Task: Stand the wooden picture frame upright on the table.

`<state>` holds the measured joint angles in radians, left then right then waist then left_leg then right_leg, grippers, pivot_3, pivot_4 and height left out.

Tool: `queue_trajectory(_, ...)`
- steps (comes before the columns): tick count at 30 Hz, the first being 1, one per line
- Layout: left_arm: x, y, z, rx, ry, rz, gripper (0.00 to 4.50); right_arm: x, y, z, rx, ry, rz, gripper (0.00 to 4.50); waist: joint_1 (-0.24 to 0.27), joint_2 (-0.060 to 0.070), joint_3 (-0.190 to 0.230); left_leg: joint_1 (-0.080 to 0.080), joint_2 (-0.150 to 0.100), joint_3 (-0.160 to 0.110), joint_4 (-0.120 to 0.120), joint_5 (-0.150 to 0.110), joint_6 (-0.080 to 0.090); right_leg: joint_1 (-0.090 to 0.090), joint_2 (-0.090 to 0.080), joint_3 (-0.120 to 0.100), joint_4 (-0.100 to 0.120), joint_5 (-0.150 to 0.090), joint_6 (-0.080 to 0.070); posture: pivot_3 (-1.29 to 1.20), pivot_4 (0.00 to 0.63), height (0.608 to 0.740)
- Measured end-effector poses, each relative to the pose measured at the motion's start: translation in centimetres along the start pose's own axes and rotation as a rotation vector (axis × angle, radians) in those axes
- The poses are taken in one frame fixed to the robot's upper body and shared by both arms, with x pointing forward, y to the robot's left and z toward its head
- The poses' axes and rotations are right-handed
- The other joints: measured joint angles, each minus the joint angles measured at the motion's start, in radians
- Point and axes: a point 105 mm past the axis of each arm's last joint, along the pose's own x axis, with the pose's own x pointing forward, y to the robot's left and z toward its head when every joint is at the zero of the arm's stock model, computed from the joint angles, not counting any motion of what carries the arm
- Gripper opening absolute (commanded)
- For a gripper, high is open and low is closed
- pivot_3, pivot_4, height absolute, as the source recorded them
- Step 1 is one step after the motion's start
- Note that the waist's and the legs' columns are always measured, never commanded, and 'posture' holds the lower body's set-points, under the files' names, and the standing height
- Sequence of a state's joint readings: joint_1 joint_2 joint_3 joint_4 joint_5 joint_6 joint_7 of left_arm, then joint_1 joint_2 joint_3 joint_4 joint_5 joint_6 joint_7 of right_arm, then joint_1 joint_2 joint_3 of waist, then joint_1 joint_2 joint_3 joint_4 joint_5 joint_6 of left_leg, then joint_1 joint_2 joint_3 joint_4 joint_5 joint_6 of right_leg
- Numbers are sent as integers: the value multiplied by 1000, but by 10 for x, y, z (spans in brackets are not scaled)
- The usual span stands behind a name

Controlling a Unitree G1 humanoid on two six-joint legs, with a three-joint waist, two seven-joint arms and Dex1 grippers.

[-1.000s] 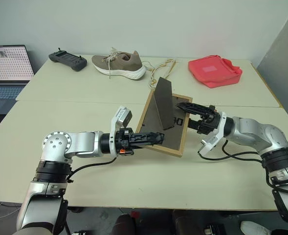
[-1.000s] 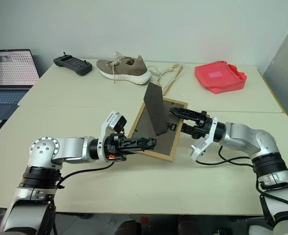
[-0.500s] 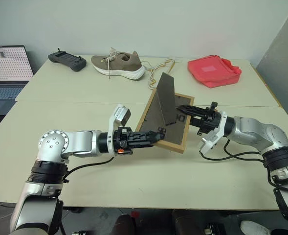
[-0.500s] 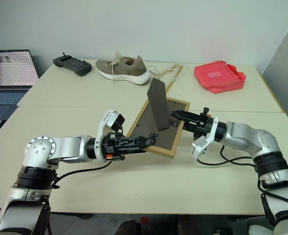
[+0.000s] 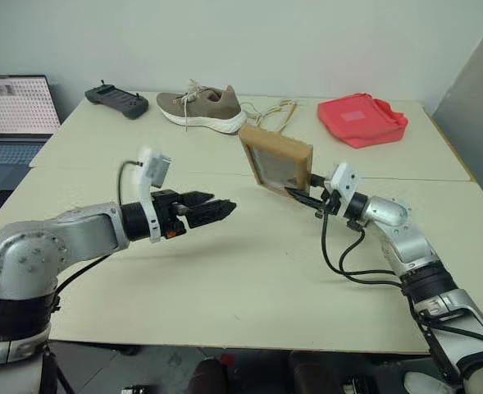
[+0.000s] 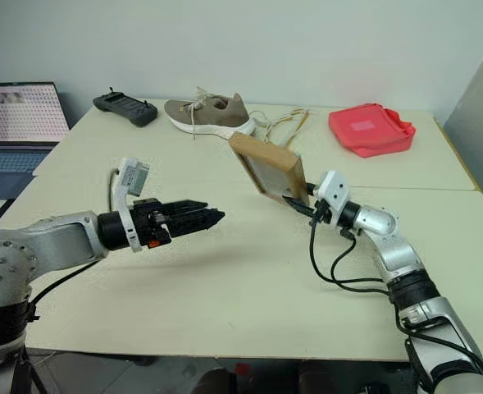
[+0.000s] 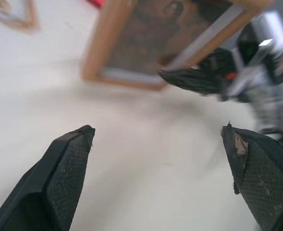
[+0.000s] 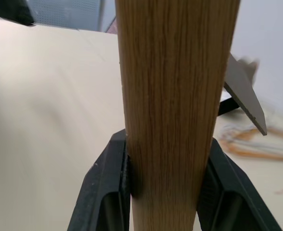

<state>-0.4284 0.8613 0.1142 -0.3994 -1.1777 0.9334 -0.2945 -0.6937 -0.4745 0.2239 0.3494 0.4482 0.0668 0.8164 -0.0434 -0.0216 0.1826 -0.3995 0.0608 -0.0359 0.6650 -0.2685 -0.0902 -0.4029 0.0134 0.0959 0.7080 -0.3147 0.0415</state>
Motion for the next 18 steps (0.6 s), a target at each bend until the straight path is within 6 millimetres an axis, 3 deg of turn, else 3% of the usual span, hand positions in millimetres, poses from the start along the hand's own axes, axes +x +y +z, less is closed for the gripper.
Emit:
queue_trajectory(5,4,5,-10,106,-63,59,4500,1,-7,-12,323,7,-9,1301,7,0,0,-1,1,1,-1,-1,2,-2,1,0,-1,0,0,0,150,740)
queue_trajectory(14,4,-2,-16,129,-65,11,4500,-6,-3,-39,425,46,0,1301,8,0,0,-1,1,3,-1,-3,5,-2,1,1,-2,0,0,0,150,740)
queue_trajectory(16,5,-3,-15,136,-69,-2,4500,-6,-3,-40,397,46,-4,2002,8,0,0,-1,1,3,-1,-3,5,-2,1,1,-2,0,0,0,150,740)
queue_trajectory(18,7,-3,-14,140,-64,-21,4500,-11,-3,-44,365,60,-19,2332,10,0,0,-1,1,2,-1,-3,5,-1,1,0,-2,0,0,0,150,740)
